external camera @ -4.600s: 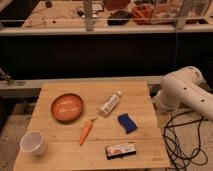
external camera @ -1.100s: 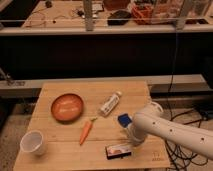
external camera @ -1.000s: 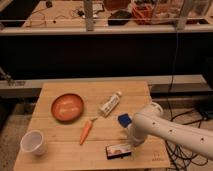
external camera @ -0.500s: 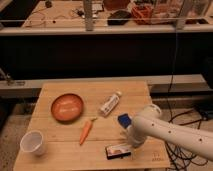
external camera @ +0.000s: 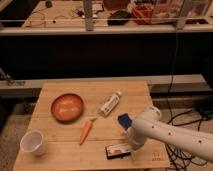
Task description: Place the eraser in the ceramic cup
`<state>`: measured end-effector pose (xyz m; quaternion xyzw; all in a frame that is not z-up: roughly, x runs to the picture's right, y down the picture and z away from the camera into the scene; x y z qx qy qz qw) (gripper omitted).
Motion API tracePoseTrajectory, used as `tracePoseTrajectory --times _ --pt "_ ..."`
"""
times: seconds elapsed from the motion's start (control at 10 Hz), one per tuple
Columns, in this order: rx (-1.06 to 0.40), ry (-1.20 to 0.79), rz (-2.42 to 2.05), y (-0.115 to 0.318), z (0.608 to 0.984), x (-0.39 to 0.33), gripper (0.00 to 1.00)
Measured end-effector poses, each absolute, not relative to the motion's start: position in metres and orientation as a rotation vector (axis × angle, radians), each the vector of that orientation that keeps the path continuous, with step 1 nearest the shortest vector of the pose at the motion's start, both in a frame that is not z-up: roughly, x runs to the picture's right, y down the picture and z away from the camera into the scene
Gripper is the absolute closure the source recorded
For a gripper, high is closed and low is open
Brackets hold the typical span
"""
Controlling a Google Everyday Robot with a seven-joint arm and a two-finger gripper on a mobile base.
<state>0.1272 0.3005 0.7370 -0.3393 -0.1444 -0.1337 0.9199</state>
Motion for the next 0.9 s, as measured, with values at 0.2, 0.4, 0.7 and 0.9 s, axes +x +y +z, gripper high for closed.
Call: tracePoseTrajectory --times 0.2,0.4,0.7,0.9 --pt "-0.697 -0.298 -0.275 0.304 0.739 0.125 0.2" --pt "-0.697 -0.298 -0.271 0.311 0.742 0.127 0.2" --pt "-0.698 -0.302 -0.269 0.313 0.744 0.125 0.34" --pt "-0.695 -0.3 -0.267 0.316 0.747 0.125 0.3"
